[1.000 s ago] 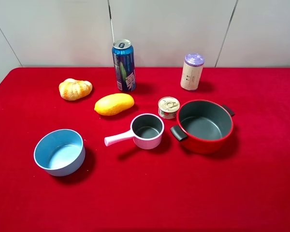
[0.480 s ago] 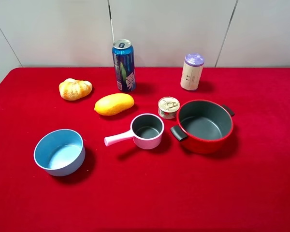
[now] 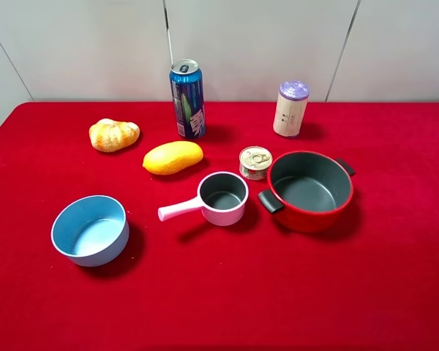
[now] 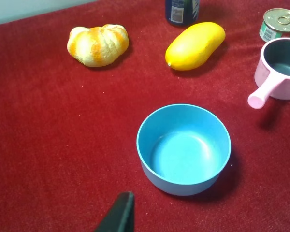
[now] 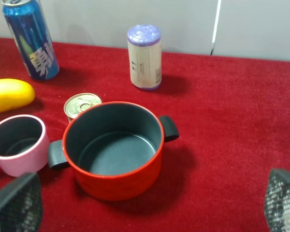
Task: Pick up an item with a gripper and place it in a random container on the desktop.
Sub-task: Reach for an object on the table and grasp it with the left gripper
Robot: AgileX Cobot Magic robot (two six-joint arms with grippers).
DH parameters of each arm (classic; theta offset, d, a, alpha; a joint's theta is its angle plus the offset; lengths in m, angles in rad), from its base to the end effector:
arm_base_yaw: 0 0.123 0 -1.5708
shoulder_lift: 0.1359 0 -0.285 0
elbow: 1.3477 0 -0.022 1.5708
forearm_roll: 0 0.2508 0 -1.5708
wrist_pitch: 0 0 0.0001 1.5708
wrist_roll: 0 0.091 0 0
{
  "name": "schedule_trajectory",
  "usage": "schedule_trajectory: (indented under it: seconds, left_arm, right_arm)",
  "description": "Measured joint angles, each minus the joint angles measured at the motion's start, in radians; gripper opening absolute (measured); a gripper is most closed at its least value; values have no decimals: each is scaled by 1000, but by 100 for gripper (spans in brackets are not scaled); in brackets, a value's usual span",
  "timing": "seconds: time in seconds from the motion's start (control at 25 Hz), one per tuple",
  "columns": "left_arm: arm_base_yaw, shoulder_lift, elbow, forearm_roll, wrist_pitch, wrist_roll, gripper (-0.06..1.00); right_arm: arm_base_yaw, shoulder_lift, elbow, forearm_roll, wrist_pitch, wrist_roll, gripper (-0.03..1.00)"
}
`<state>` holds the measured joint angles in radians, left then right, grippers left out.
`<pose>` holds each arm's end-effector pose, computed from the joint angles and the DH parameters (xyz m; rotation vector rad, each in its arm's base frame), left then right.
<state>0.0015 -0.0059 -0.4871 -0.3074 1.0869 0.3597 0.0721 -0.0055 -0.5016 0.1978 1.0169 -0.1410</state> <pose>-0.0074 -0.0244 0.2747 0.3810 2.0054 -0.1447 -0.0061 0.0148 0.2826 -0.2156 1.9715 0.1900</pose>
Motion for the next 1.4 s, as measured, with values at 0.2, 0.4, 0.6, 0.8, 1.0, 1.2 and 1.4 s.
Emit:
schedule_trajectory:
  seconds: [0.2, 0.4, 0.6, 0.8, 1.0, 1.2, 1.4]
  left_arm:
    - [0, 0, 0, 0, 0, 0, 99]
    - [0, 0, 0, 0, 0, 0, 99]
    - [0, 0, 0, 0, 0, 0, 99]
    - [0, 0, 0, 0, 0, 0, 99]
    - [0, 0, 0, 0, 0, 0, 99]
    - [0, 0, 0, 0, 0, 0, 99]
    - [0, 0, 0, 0, 0, 0, 99]
  right_arm:
    - [0, 0, 0, 0, 0, 0, 69]
    - [0, 0, 0, 0, 0, 0, 69]
    - [0, 0, 0, 0, 0, 0, 69]
    - [0, 0, 0, 0, 0, 0, 69]
    - [0, 0, 0, 0, 0, 0, 69]
    - [0, 0, 0, 0, 0, 0, 69]
    - [0, 0, 0, 0, 0, 0, 69]
